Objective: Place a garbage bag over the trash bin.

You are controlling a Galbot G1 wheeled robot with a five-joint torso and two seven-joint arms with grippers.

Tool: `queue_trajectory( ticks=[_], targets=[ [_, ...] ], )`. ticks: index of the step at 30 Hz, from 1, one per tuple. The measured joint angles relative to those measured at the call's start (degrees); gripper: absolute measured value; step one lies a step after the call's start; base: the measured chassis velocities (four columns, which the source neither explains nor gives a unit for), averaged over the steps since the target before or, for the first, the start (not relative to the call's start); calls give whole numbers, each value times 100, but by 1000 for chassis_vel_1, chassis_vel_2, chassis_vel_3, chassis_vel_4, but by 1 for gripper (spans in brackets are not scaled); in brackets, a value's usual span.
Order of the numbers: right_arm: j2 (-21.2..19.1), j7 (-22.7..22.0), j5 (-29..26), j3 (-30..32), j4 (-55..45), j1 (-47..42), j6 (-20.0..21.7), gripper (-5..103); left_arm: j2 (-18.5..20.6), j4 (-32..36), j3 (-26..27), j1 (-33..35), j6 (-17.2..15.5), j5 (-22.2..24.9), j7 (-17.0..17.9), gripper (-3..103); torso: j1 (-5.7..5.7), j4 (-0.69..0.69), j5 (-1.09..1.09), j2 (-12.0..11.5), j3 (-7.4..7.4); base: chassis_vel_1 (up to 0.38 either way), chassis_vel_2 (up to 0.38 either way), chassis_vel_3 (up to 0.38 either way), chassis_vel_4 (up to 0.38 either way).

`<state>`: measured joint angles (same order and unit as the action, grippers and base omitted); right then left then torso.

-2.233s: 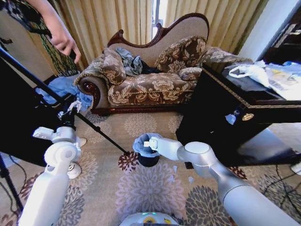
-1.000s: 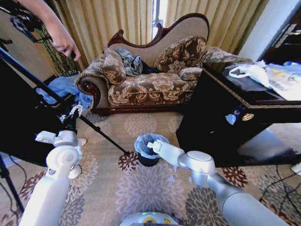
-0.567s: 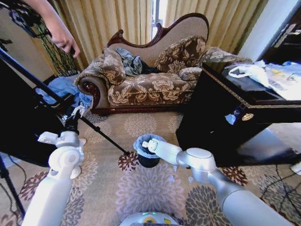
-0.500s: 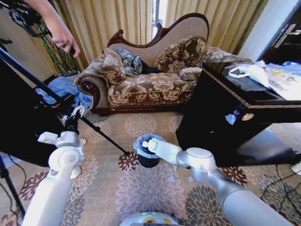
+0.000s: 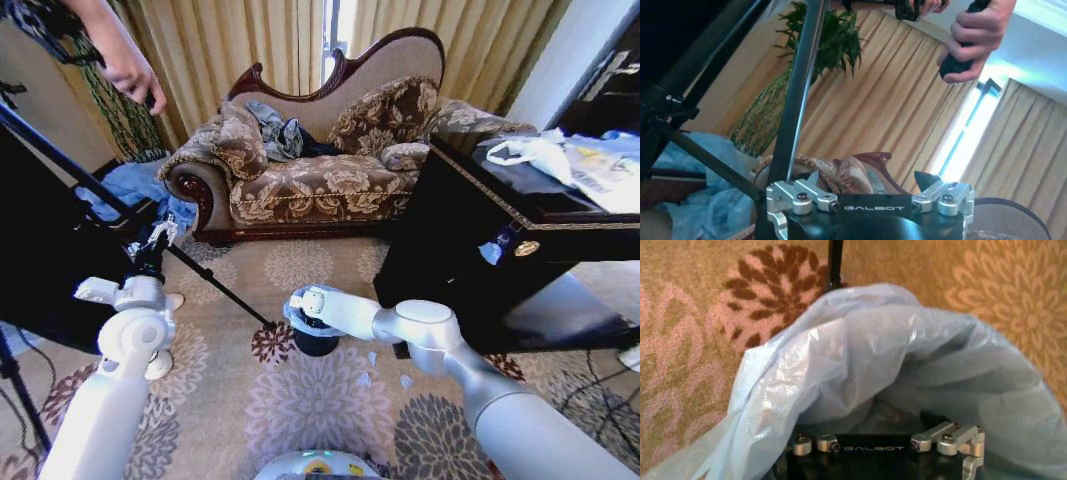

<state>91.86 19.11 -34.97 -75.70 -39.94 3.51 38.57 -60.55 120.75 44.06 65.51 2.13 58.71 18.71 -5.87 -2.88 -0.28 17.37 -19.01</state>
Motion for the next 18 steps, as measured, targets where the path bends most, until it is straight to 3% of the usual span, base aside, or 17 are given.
queue_trajectory(
  ticks=[9,13,14,16,18],
  targets=[
    [-61,67,374,-95,99,153,-242,103,-37,11,-79,-30,-11,-20,1,96,0,-1,0,0,0,0,0,0,0],
    [-156,138,447,-112,-8,215,-255,84,-79,-22,-161,-109,-26,-50,2,96,0,0,0,0,0,0,0,0,0],
    [-156,138,447,-112,-8,215,-255,84,-79,-22,-161,-109,-26,-50,2,96,0,0,0,0,0,0,0,0,0],
    [-263,172,439,-136,-186,286,-198,72,-79,-45,-200,-160,-36,-58,6,96,0,-1,0,0,0,0,0,0,0],
    [-324,179,432,-143,-271,321,-171,77,-78,-60,-218,-187,-38,-63,8,96,0,-1,0,0,0,0,0,0,0]
  ],
)
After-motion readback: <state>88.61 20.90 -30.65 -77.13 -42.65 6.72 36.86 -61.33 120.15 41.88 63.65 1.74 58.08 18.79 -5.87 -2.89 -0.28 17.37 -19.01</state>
